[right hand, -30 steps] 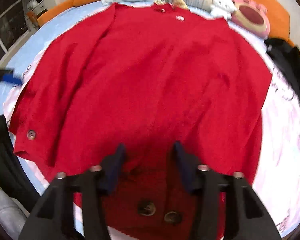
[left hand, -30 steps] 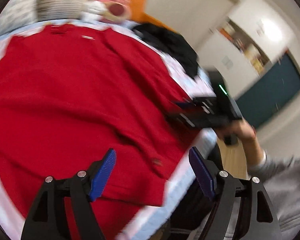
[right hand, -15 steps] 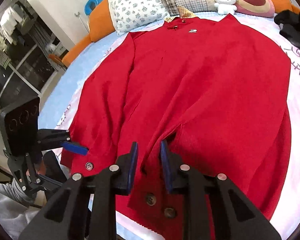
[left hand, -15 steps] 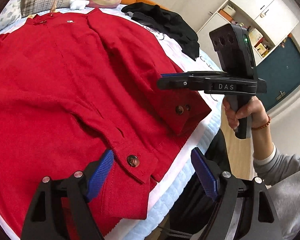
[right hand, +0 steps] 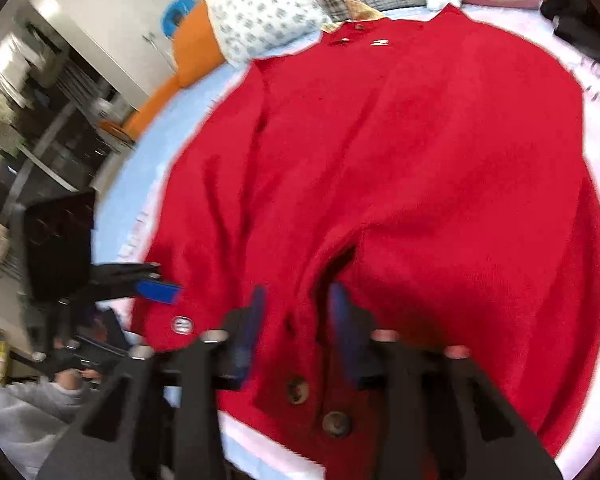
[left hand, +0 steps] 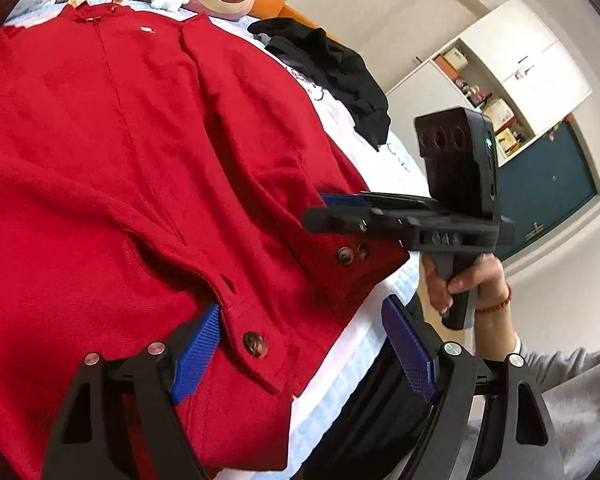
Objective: Fold large clothes
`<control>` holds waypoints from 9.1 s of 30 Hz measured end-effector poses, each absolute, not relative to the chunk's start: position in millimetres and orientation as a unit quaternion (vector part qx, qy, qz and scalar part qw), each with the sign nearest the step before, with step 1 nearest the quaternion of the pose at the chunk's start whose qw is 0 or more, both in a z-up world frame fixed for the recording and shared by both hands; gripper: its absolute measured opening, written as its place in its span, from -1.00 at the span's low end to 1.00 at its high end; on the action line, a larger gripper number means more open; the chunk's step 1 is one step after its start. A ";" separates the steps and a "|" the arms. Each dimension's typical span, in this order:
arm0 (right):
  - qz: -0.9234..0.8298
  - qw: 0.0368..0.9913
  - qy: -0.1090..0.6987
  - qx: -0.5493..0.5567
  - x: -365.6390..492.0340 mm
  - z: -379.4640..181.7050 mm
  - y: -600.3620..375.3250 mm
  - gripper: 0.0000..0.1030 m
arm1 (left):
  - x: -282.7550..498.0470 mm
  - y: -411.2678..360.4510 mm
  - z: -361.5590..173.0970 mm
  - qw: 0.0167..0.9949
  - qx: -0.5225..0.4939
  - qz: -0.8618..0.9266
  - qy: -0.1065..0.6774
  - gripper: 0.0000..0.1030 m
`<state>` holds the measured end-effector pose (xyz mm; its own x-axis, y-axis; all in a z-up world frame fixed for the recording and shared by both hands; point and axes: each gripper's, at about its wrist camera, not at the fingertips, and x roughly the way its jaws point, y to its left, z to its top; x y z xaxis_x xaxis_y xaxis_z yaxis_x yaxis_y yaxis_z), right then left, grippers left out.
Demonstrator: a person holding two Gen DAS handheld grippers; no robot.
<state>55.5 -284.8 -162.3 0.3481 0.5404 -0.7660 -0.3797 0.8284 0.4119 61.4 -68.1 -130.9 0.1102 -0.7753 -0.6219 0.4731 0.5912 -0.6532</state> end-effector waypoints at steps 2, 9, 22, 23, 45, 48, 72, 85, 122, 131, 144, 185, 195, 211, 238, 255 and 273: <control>0.267 0.843 0.467 0.031 43.2 -140.6 -271.7 0.21 | 55.9 -59.6 -124.8 0.731 -0.160 -0.434 0.502 0.58; 0.349 0.850 0.389 -0.062 6.6 -94.4 -178.3 0.53 | 52.2 45.2 -88.4 0.775 -0.210 -0.378 0.462 0.79; 0.426 0.797 0.365 -0.225 -70.2 -171.6 14.8 0.50 | 68.8 212.1 -98.8 0.831 -0.290 -0.171 0.443 0.82; 0.425 0.794 0.368 -0.233 -73.3 -179.7 18.0 0.49 | 68.4 213.2 -107.1 0.828 -0.294 -0.170 0.447 0.82; 0.442 0.776 0.428 -0.144 -27.9 -182.7 -11.2 -0.18 | 34.0 174.0 -156.5 0.771 -0.261 -0.232 0.532 0.82; 0.446 0.777 0.425 -0.131 -22.9 -178.7 -16.9 -0.19 | 16.0 168.7 -159.5 0.747 -0.267 -0.245 0.557 0.82; 0.364 0.837 0.320 -0.254 -71.2 -171.1 1.1 0.04 | 53.6 113.9 -155.6 0.677 -0.390 -0.317 0.538 -0.12; 0.396 0.839 0.362 -0.093 -25.7 -153.7 -49.5 -0.74 | 102.4 189.1 -90.2 0.780 -0.299 -0.221 0.503 0.66; 0.461 0.809 0.366 -0.011 -3.5 -153.9 -76.5 -0.74 | 438.7 123.7 -142.3 0.780 -0.062 -0.066 0.619 -0.72; 0.450 0.819 0.350 0.065 0.9 -140.1 -117.3 -0.74 | 447.3 101.9 -109.0 0.782 -0.098 0.010 0.615 -0.77; 0.426 0.784 0.368 0.261 2.6 -160.2 -198.5 -0.73 | 485.2 -35.9 -79.2 0.791 -0.102 0.012 0.604 -0.77; 0.308 0.839 0.435 0.110 34.2 -140.7 -193.2 0.21 | 331.4 -41.4 -112.5 0.750 -0.070 -0.248 0.609 0.24; 0.428 0.739 0.451 0.259 42.9 -161.4 -173.7 -0.78 | 334.2 -53.8 -69.3 0.762 -0.081 -0.238 0.596 -0.60; 0.360 0.803 0.432 0.199 4.7 -144.3 -207.5 0.34 | 316.9 -149.1 -81.0 0.771 0.001 -0.287 0.568 0.50; 0.304 0.874 0.328 0.190 52.5 -55.1 -308.1 0.25 | 276.0 -178.3 -46.9 0.810 0.086 -0.257 0.521 0.79; 0.178 0.885 0.390 0.180 107.9 -42.6 -498.6 0.36 | -3.2 -422.8 -87.2 0.777 0.466 -0.264 0.330 0.80; 0.245 0.851 0.434 0.167 122.9 -76.4 -462.6 0.44 | 21.1 -400.2 -99.9 0.777 0.405 -0.252 0.412 0.82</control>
